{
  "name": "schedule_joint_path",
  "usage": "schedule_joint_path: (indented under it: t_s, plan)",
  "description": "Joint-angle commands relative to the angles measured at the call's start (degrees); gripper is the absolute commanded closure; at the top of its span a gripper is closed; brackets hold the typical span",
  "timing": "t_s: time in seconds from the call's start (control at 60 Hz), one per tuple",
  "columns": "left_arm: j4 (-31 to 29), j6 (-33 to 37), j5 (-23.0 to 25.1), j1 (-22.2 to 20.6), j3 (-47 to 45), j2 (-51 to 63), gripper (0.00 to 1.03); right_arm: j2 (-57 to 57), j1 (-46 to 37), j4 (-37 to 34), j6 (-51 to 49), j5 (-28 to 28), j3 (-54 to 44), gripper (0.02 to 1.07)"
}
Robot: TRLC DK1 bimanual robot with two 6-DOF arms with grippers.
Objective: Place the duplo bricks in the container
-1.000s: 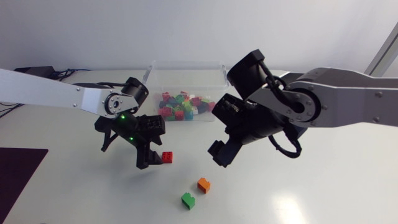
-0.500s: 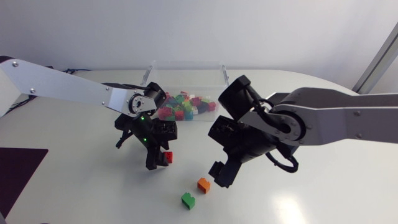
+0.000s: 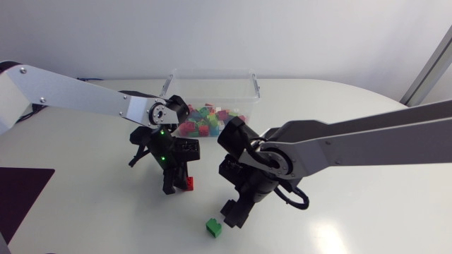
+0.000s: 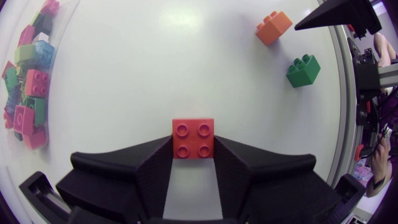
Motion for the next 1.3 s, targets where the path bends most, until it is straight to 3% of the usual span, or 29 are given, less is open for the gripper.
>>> schedule_joint_path:
  t_s: [0.0, 0.25, 0.367, 0.517, 0.633, 0.9, 0.983, 1.083, 1.283]
  plan:
    - [-1.1, -0.7, 0.2, 0.7, 0.2, -1.9, 0.96, 1.8, 0.6, 0.1, 1.7, 0.4, 1.5, 0.16]
    - [-4.0, -2.8, 1.9, 3.4, -0.4, -12.9, 0.96, 3.1, 1.7, -1.1, 2.0, 1.2, 3.3, 0.17]
    - [-4.3, -4.4, 2.8, 4.7, -0.3, -17.3, 0.96, 4.2, 2.5, -2.1, 2.3, 2.6, 4.9, 0.3]
    - [-5.0, -5.1, 3.4, 5.7, -0.4, -20.7, 0.96, 6.6, 3.1, -6.8, 2.7, 3.7, 8.0, 0.32]
    - [-5.0, -5.4, 3.6, 5.9, -0.6, -21.9, 0.96, 8.3, 3.5, -7.7, 3.0, 3.7, 9.4, 0.48]
    - [-4.9, -7.3, 5.2, 6.8, 2.4, -24.0, 0.96, 11.8, 4.3, -9.9, 3.0, 3.7, 11.8, 0.57]
    - [-4.8, -7.9, 5.6, 6.9, 3.7, -24.4, 0.96, 12.4, 4.3, -9.4, 3.1, 3.7, 11.9, 0.72]
    - [-4.7, -9.4, 6.2, 7.0, 5.5, -24.5, 0.96, 12.8, 4.3, -9.6, 3.1, 3.7, 11.8, 0.75]
    - [2.4, -17.2, 8.4, 8.3, 9.5, -23.3, 0.96, 7.7, 3.4, -10.5, 3.3, 4.0, 10.9, 0.81]
